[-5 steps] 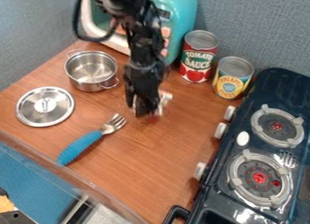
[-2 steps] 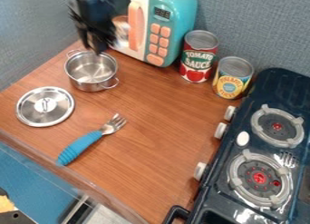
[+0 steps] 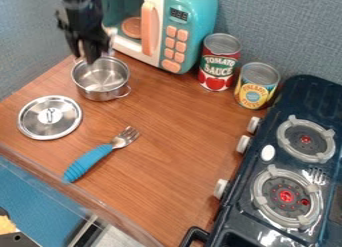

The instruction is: Put the thing inside the silver pot

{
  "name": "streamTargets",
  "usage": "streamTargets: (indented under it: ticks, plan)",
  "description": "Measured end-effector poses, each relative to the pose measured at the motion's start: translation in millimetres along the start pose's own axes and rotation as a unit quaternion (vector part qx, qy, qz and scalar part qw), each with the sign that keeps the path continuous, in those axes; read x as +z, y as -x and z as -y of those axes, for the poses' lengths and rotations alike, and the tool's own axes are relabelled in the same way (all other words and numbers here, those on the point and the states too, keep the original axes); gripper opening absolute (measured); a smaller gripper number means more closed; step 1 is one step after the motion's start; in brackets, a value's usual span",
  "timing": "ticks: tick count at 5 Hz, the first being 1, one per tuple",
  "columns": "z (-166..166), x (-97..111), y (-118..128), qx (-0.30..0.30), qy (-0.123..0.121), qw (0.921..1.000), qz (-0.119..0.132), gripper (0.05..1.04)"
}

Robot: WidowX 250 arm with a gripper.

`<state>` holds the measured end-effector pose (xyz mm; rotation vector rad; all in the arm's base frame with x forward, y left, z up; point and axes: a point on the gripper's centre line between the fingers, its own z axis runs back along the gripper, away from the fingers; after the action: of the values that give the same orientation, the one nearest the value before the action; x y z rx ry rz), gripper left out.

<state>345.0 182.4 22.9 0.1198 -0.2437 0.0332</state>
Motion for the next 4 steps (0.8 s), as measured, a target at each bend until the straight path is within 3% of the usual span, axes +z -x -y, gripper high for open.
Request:
streamTargets:
  ticks: [2, 3, 4]
  plan:
    - [15.1, -32.7, -7.5, -0.009, 0.009, 0.9998, -0.015, 0.368]
    - [15.0, -44.0, -2.5, -0.004, 0.013, 0.9990, -0.043, 0.446]
    - [16.4, -43.8, -1.2, 0.004, 0.016, 0.9988, -0.045, 0.764]
